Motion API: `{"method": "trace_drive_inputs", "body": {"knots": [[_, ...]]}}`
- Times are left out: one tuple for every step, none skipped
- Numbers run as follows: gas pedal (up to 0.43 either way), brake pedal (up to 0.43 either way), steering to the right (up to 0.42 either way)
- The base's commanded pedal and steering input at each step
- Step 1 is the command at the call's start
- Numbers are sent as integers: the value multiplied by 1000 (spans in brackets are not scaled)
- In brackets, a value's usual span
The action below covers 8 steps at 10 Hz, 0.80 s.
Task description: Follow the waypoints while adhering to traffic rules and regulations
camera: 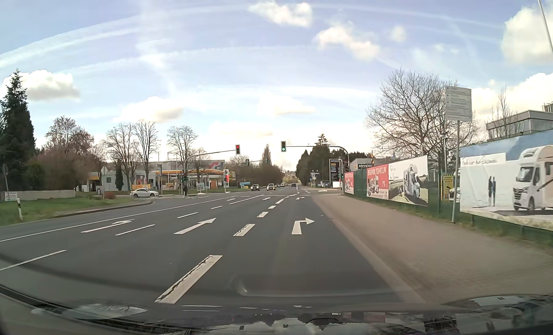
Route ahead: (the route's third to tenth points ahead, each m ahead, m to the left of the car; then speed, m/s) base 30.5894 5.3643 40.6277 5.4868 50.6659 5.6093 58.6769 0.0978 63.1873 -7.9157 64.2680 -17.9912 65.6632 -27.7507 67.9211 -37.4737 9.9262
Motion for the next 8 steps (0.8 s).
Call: {"method": "trace_drive_inputs", "body": {"knots": [[0, 140, -2], [0, 110, -2], [0, 61, -1], [0, 30, -1], [0, 0, -1], [0, 0, -1], [0, 0, -1], [0, 0, 0]]}}
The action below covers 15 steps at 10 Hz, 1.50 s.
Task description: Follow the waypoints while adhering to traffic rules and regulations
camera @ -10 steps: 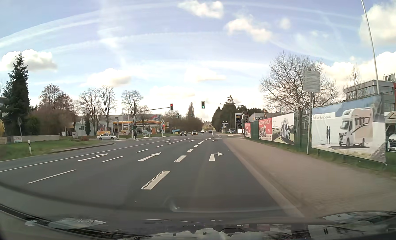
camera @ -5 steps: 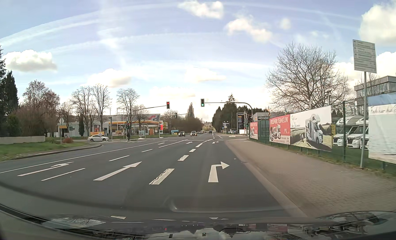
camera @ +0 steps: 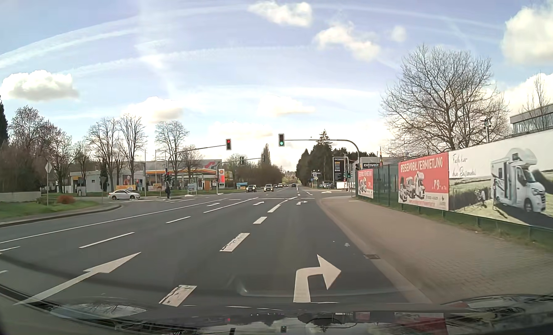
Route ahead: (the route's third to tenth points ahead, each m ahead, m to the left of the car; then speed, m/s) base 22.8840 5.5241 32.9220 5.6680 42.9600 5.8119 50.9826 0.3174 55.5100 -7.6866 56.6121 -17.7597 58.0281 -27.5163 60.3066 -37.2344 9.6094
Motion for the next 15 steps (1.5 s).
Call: {"method": "trace_drive_inputs", "body": {"knots": [[0, 0, -1], [0, 0, -1], [0, 0, -2], [0, 0, -3], [0, 0, -4], [0, 0, -4], [0, 0, -4], [0, 0, -4], [0, 0, -4], [0, 0, -1], [0, 0, 1], [0, 0, 3], [0, 0, 4], [0, 0, 5], [0, 0, 5]]}}
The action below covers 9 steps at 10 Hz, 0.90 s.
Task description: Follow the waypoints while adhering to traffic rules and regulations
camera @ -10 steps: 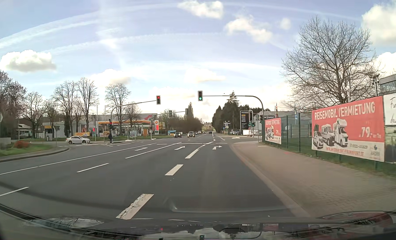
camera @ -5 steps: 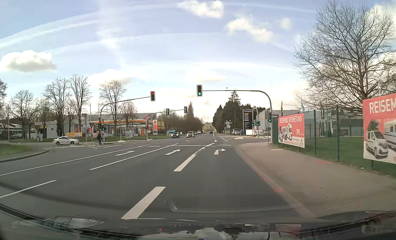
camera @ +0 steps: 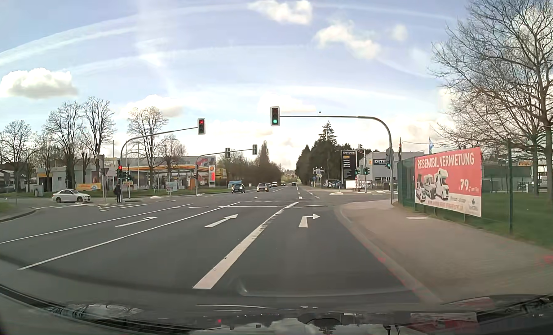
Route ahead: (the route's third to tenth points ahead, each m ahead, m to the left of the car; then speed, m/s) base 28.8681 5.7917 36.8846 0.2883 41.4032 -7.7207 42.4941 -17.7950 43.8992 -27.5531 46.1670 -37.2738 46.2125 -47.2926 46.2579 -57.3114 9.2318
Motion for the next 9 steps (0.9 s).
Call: {"method": "trace_drive_inputs", "body": {"knots": [[0, 0, 5], [0, 0, 6], [0, 0, 6], [0, 0, 5], [0, 0, 6], [0, 0, 6], [0, 0, 7], [0, 0, 8], [0, 0, 11]]}}
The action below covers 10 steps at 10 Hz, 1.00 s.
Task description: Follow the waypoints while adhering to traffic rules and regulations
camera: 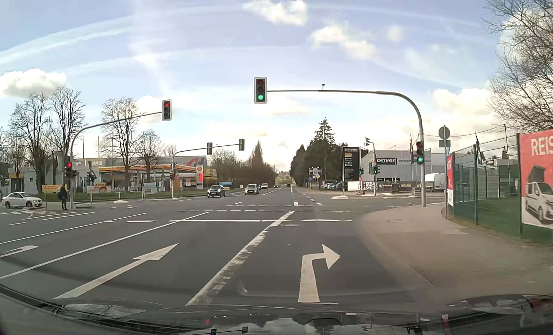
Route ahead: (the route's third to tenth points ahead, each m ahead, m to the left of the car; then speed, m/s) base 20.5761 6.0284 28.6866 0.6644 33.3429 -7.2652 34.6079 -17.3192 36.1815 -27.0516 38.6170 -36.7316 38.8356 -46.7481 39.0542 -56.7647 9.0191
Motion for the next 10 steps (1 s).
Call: {"method": "trace_drive_inputs", "body": {"knots": [[0, 0, 14], [0, 0, 17], [0, 0, 20], [0, 0, 25], [0, 0, 28], [0, 0, 33], [0, 0, 38], [0, 0, 43], [0, 0, 51], [0, 0, 63]]}}
